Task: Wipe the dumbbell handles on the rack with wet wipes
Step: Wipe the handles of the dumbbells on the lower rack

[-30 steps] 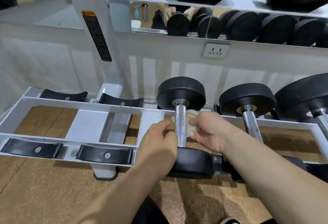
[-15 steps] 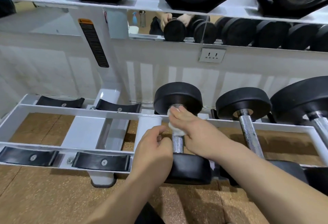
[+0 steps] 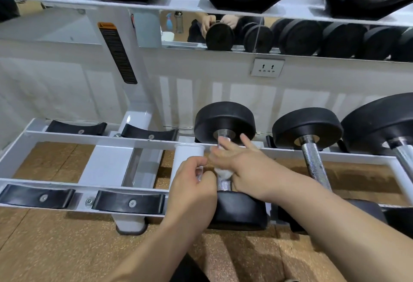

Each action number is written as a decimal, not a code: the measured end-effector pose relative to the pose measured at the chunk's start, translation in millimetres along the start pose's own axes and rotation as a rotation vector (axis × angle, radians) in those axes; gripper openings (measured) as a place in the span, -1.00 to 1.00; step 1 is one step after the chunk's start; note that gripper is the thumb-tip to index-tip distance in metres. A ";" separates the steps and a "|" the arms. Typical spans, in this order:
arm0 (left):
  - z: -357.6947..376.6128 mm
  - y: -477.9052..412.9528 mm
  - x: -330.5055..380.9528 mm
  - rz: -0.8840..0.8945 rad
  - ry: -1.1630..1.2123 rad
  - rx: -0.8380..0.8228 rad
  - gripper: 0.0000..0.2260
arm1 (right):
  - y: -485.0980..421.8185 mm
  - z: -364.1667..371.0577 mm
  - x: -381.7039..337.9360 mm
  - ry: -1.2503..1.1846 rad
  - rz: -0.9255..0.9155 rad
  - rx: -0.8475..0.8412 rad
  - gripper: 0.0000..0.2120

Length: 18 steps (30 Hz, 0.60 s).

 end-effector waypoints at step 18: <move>-10.1 -13.7 56.1 0.098 0.149 -0.222 -0.76 | 24.6 -8.6 10.9 -1.679 -0.134 0.128 -0.74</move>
Point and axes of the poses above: each hand's wrist, its own y-axis away from the middle knuckle, its own z-axis out of the palm, x = y × z, the point moved 8 cm from there along -y, towards the middle knuckle, and after that the axes turned 13 degrees about -x, right-handed, at the moved point
